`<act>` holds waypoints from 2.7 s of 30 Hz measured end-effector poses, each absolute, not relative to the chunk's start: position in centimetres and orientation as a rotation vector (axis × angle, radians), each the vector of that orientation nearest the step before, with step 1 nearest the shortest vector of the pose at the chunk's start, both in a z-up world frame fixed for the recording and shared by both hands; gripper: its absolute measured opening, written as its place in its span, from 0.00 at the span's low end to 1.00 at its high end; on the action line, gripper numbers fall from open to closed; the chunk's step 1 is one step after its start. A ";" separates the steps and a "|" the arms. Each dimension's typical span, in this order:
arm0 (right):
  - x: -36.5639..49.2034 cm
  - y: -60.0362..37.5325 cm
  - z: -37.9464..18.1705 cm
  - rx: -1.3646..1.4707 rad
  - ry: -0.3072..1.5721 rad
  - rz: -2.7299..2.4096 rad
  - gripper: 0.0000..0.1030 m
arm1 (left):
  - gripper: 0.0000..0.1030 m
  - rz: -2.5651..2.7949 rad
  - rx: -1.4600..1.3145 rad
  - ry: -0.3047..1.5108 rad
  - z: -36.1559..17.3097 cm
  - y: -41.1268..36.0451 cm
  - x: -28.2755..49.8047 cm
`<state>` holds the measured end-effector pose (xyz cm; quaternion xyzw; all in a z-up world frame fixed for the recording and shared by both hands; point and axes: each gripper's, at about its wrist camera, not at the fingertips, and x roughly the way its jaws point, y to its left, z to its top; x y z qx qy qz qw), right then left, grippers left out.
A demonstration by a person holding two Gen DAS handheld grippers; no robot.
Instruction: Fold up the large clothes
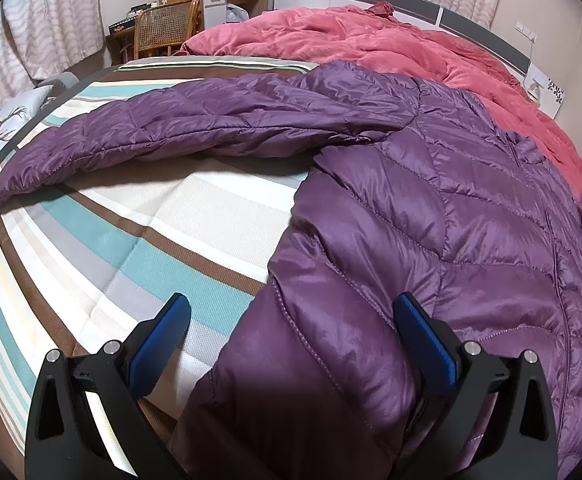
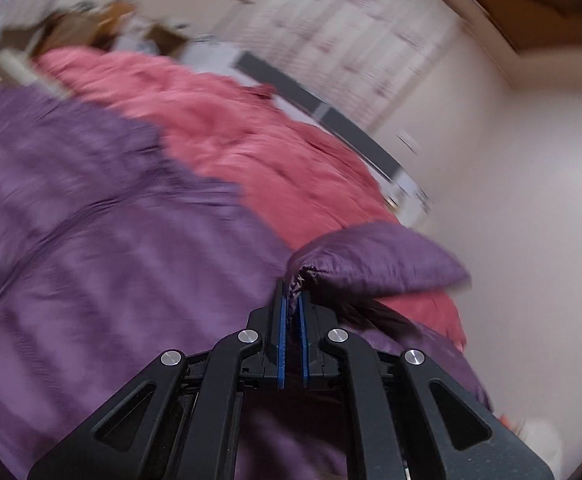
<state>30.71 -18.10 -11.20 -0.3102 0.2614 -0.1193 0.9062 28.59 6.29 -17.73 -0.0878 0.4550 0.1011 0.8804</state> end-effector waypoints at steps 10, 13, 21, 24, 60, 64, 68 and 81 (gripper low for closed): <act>27.1 -10.8 -14.2 -0.873 0.497 0.064 0.05 | 0.98 0.203 -0.189 0.953 -17.7 6.3 28.5; 26.5 -10.7 -14.6 -0.893 0.528 0.141 0.05 | 0.98 0.179 -0.189 0.950 -17.1 6.1 28.4; 25.7 -11.6 -13.3 -0.806 0.611 0.208 0.23 | 0.98 -0.008 -0.196 0.799 -11.8 3.1 29.0; 24.4 -12.9 -11.5 -0.716 0.577 0.190 0.68 | 0.98 -0.100 -0.220 0.753 -10.4 1.4 30.6; 29.5 -31.1 -13.2 0.187 0.854 -0.258 0.28 | 0.41 -0.212 -0.230 0.895 -16.9 -2.2 36.7; 26.7 -30.1 -11.2 0.141 0.780 -0.291 0.52 | 0.86 -0.190 -0.264 0.824 -14.6 -0.1 34.3; 25.0 -28.9 -10.8 0.084 0.772 -0.307 0.53 | 0.87 -0.119 -0.340 0.796 -13.9 4.5 33.1; 26.2 -28.8 -13.3 0.037 0.855 -0.391 0.54 | 0.87 0.370 -0.625 0.718 -16.1 24.1 29.7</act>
